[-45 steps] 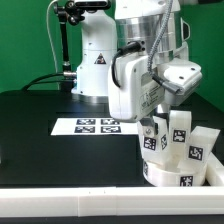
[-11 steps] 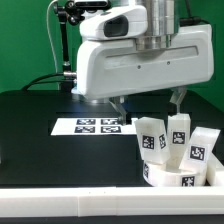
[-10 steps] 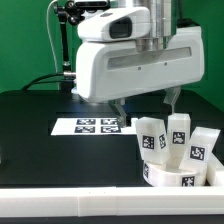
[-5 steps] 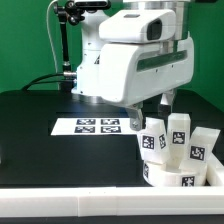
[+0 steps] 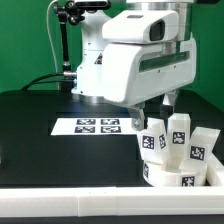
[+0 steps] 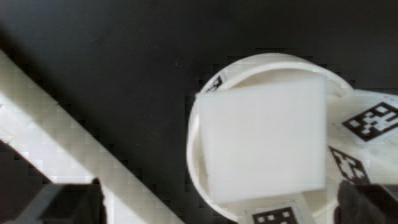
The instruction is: Assemble stool
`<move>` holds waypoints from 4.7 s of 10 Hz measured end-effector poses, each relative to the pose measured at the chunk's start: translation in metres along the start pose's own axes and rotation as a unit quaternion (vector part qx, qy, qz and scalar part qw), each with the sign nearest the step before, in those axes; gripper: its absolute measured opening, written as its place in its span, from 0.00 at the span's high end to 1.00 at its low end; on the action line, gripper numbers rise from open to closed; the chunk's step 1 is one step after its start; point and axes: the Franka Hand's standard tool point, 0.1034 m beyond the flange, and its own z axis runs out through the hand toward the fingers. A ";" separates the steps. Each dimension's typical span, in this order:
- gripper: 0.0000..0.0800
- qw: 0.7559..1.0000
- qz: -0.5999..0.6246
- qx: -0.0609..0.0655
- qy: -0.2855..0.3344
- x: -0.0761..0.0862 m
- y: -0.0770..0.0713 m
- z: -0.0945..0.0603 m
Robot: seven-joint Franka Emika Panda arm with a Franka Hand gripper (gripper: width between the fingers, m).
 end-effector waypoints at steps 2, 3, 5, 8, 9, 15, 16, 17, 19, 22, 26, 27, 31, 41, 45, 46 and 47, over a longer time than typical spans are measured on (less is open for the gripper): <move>0.19 1.000 0.003 0.003 -0.003 -0.002 -0.003 0.003; 0.19 1.000 0.006 0.004 -0.004 -0.003 -0.005 0.005; 0.19 1.000 0.011 0.006 -0.008 -0.006 -0.004 0.010; 0.52 1.000 0.019 0.007 -0.012 -0.008 -0.005 0.015; 0.52 1.000 0.022 0.007 -0.011 -0.007 -0.005 0.015; 0.58 0.991 0.134 0.005 -0.011 -0.007 -0.004 0.015; 0.58 0.986 0.166 0.005 -0.011 -0.007 -0.004 0.015; 0.58 0.979 0.204 0.004 -0.011 -0.007 -0.004 0.015; 0.58 0.943 0.332 0.001 -0.008 -0.004 -0.007 0.016; 0.58 0.862 0.506 0.002 -0.008 0.001 -0.013 0.016; 0.58 0.731 0.682 0.009 -0.007 0.003 -0.015 0.017; 0.58 0.685 0.728 0.015 -0.004 0.004 -0.016 0.017; 0.58 0.585 0.811 0.023 0.000 0.008 -0.017 0.017; 0.58 0.188 0.980 0.065 0.028 0.013 -0.014 0.018; 0.58 0.078 0.992 0.088 0.036 0.015 -0.011 0.018; 0.58 0.078 0.992 0.088 0.036 0.015 -0.012 0.018; 0.33 0.099 0.991 0.085 0.028 0.015 -0.013 0.018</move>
Offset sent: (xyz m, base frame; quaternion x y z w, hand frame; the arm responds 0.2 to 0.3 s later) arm -0.0030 0.0054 -0.0074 -0.0059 0.0060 0.0042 1.0000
